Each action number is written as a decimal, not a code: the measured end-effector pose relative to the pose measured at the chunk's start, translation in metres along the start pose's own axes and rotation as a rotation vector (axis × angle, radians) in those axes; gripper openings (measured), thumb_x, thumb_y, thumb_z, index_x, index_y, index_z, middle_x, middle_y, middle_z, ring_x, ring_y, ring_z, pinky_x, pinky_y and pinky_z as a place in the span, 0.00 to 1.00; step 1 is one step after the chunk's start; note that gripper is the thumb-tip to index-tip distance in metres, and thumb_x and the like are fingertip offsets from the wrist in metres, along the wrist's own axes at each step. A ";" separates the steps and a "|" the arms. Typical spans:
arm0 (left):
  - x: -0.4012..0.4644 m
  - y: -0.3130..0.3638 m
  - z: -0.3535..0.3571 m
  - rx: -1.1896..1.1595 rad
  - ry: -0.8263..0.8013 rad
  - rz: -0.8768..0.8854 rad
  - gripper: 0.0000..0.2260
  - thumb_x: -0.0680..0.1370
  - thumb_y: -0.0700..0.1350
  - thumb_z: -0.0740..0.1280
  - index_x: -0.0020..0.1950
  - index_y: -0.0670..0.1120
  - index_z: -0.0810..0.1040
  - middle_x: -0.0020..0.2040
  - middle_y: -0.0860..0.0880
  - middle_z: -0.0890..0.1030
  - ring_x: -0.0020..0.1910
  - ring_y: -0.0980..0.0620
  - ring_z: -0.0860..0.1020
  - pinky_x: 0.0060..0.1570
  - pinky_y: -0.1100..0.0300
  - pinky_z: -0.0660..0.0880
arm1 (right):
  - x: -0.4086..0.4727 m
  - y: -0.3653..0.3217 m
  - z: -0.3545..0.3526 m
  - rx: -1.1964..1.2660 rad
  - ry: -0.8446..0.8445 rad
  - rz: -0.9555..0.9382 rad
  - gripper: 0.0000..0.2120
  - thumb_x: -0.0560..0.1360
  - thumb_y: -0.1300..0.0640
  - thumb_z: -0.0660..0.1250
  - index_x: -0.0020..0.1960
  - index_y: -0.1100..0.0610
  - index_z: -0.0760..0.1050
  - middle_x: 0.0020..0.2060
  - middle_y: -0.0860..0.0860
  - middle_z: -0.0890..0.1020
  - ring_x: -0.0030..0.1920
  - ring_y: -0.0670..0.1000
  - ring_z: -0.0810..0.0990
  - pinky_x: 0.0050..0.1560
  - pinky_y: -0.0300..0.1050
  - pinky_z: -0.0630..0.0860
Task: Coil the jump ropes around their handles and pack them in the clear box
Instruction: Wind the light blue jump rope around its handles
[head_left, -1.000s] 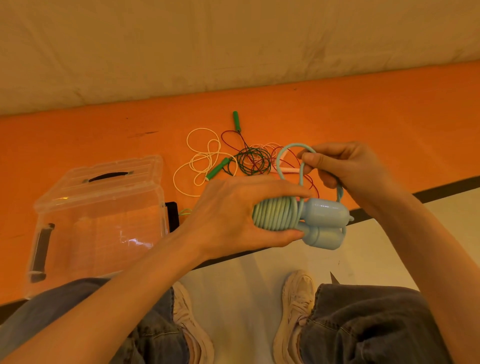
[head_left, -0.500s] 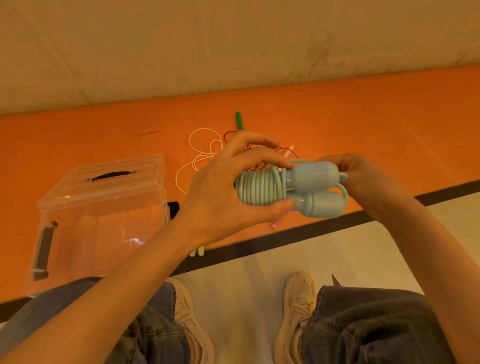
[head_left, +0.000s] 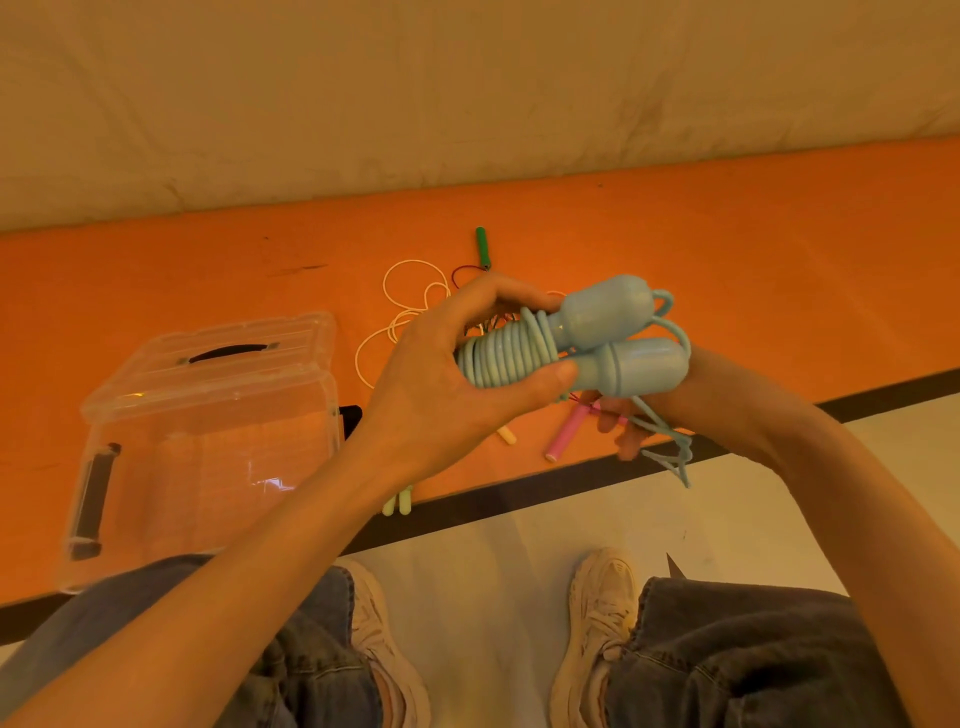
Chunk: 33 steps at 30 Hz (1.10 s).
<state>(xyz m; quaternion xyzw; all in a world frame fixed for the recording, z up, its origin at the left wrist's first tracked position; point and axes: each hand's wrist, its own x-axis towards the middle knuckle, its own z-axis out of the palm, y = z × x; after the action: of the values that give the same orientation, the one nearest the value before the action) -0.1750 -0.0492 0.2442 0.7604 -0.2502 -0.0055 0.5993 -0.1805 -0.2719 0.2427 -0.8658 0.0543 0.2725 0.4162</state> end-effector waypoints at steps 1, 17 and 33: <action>0.000 0.000 0.000 -0.026 -0.002 0.001 0.13 0.72 0.47 0.73 0.54 0.50 0.76 0.51 0.58 0.79 0.52 0.55 0.79 0.47 0.61 0.76 | 0.000 0.001 -0.001 0.025 -0.012 -0.003 0.07 0.77 0.64 0.65 0.42 0.60 0.80 0.29 0.51 0.83 0.31 0.50 0.81 0.31 0.33 0.75; -0.003 -0.001 0.011 -0.187 -0.004 0.036 0.14 0.71 0.43 0.73 0.55 0.46 0.76 0.52 0.54 0.80 0.55 0.52 0.79 0.50 0.61 0.76 | 0.005 0.009 0.005 -0.088 -0.028 0.054 0.09 0.74 0.64 0.69 0.40 0.52 0.78 0.30 0.44 0.82 0.31 0.46 0.81 0.29 0.34 0.76; 0.007 -0.005 -0.003 -0.212 0.221 -0.152 0.12 0.72 0.46 0.72 0.53 0.50 0.76 0.51 0.51 0.81 0.48 0.54 0.80 0.36 0.65 0.74 | -0.003 0.018 -0.010 0.601 -0.083 -0.059 0.25 0.70 0.44 0.68 0.56 0.63 0.77 0.27 0.53 0.73 0.19 0.43 0.58 0.20 0.35 0.53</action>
<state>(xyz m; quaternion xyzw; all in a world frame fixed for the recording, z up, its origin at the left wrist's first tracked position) -0.1660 -0.0483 0.2423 0.7054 -0.1226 0.0068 0.6981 -0.1848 -0.2918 0.2373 -0.6931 0.0901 0.2672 0.6633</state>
